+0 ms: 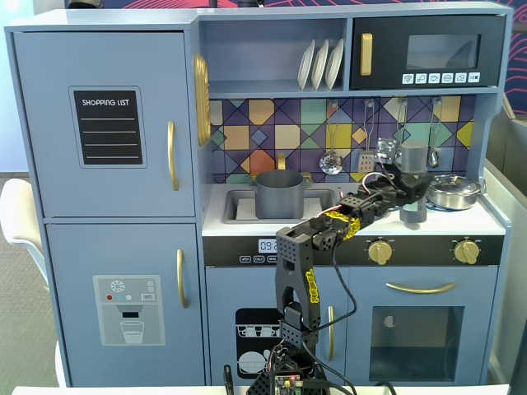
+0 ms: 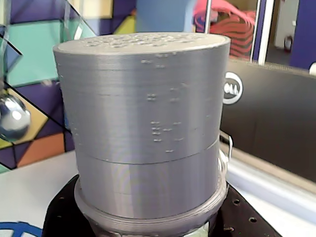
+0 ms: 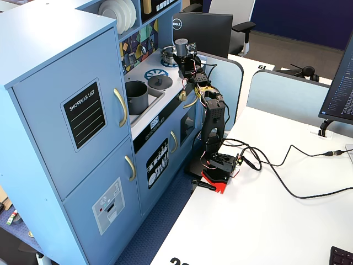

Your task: Put salt in the gray recipient

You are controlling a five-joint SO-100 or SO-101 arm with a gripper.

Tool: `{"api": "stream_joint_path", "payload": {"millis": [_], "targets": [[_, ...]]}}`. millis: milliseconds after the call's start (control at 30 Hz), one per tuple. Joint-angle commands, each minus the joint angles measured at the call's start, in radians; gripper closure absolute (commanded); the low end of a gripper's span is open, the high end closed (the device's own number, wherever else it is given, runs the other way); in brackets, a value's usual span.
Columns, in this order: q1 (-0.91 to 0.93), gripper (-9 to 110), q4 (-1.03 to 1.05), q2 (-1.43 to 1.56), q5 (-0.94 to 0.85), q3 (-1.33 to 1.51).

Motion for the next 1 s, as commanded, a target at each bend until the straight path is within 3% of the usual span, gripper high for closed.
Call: {"api": "stream_joint_path", "payload": {"millis": [0,467,800,967], "targets": [[0.009,101,-0.057,0.002,0.048,-0.031],[0.015,100,-0.084,-0.049,0.058,-0.032],[0.044,59,-0.051,-0.003,0.089,0.008],[0.043,54,-0.041,0.038,0.069,0.023]]}}
